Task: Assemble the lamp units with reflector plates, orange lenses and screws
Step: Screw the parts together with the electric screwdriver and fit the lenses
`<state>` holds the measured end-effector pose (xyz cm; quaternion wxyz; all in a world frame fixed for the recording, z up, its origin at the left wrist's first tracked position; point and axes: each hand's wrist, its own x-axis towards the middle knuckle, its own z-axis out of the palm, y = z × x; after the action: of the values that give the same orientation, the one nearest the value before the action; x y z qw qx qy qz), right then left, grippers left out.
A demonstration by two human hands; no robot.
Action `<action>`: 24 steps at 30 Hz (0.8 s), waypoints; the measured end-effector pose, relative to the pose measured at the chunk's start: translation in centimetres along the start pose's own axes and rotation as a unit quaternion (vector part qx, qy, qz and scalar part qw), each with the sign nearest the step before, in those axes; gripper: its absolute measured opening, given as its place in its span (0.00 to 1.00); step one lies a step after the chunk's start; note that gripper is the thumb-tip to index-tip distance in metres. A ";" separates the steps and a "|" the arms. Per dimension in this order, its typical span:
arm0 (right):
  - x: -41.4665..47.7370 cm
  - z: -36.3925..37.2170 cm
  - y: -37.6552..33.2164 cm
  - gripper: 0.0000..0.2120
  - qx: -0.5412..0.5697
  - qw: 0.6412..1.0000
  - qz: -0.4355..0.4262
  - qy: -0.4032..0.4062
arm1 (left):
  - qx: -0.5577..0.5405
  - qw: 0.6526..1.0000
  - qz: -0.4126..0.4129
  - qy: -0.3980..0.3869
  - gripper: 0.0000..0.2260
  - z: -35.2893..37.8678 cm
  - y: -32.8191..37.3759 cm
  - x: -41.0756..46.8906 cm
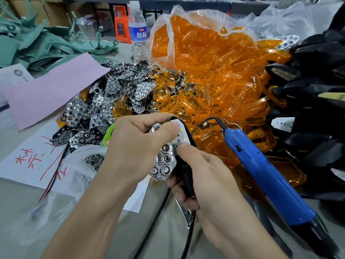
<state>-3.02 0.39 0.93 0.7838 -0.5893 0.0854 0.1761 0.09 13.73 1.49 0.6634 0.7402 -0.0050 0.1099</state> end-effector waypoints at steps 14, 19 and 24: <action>0.5 -1.1 0.3 0.08 -0.049 0.985 -0.142 -0.082 | -0.017 0.996 0.015 -0.088 0.04 -0.1 0.0 -0.3; 0.7 -1.2 0.4 0.10 -0.061 0.984 -0.151 -0.078 | -0.015 0.997 0.017 -0.080 0.04 0.0 -0.1 -0.4; 0.7 -1.3 0.3 0.11 -0.053 0.987 -0.129 -0.077 | -0.012 0.997 0.024 -0.075 0.04 0.1 -0.1 -0.4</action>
<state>-2.40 -0.66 0.06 0.7717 -0.6211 -0.0616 0.1221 -0.25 13.55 1.29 0.6670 0.7381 -0.0737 0.0696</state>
